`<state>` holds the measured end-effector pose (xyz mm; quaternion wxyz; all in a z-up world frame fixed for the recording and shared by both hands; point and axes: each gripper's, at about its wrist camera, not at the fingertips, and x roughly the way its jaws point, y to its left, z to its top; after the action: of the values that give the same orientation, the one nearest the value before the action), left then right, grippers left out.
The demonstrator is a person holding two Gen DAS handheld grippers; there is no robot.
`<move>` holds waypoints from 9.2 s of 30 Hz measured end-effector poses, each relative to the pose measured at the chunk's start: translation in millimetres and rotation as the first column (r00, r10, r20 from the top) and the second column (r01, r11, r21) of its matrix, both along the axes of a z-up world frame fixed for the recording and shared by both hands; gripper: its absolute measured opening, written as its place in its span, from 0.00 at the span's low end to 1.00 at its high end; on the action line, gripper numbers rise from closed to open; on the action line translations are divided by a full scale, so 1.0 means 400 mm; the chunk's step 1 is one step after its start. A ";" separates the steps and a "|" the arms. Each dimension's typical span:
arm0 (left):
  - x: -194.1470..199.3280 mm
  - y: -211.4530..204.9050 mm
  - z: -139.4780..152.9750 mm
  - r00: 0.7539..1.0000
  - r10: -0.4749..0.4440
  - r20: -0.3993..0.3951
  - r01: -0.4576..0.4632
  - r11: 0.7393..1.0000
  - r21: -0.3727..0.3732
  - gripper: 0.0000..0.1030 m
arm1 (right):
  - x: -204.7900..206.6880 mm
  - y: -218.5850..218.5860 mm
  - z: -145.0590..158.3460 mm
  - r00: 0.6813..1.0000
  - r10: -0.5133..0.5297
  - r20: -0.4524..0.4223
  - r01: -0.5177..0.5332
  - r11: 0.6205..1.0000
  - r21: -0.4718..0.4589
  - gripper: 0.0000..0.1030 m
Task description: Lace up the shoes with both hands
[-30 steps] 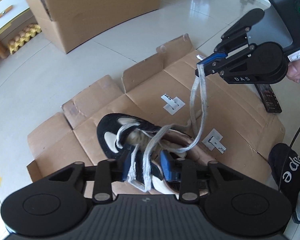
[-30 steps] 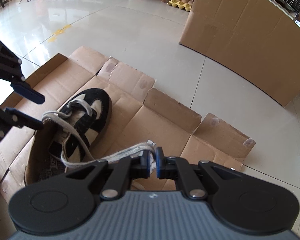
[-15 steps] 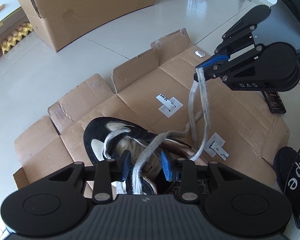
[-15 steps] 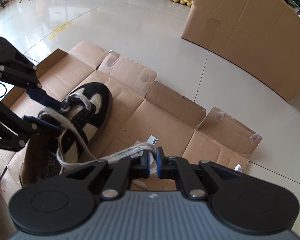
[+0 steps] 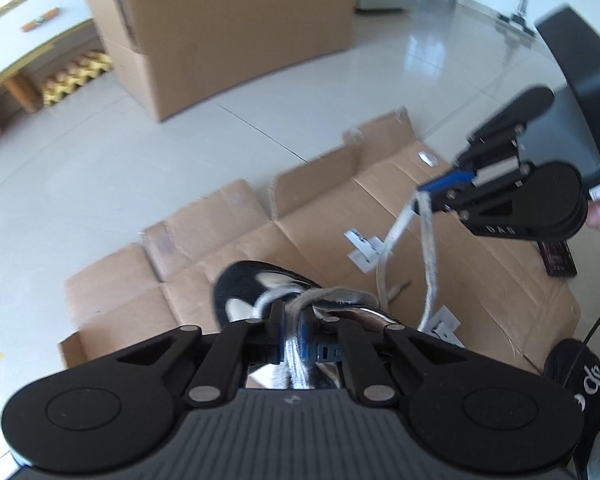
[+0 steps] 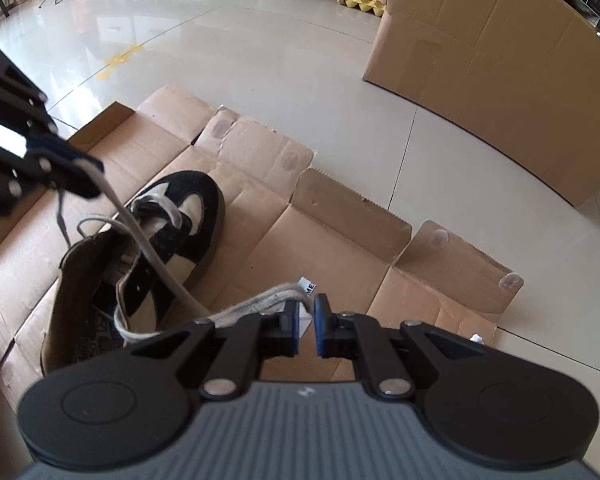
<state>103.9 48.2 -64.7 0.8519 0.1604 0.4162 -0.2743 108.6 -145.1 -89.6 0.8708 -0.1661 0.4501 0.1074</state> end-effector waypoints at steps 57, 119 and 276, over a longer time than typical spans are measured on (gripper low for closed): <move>-0.095 0.255 -0.135 0.855 0.348 -0.385 -0.197 0.904 0.379 0.99 | -0.062 0.176 0.012 0.950 0.299 -0.089 -0.284 0.947 0.152 0.18; -0.003 -0.019 -0.219 0.930 0.219 -0.296 -0.228 0.974 0.005 0.42 | 0.082 0.170 -0.088 0.966 -0.050 -0.253 0.119 0.956 0.267 0.11; 0.136 0.204 -0.243 0.870 -0.237 -0.432 -0.083 0.795 -0.601 0.31 | 0.030 -0.044 -0.094 0.976 0.072 -0.203 -0.052 0.994 0.098 0.52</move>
<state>158.1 130.0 -162.0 0.7128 -0.1754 0.5004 -0.4590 120.6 -162.5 -127.1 0.8223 -0.1275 0.5272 0.1719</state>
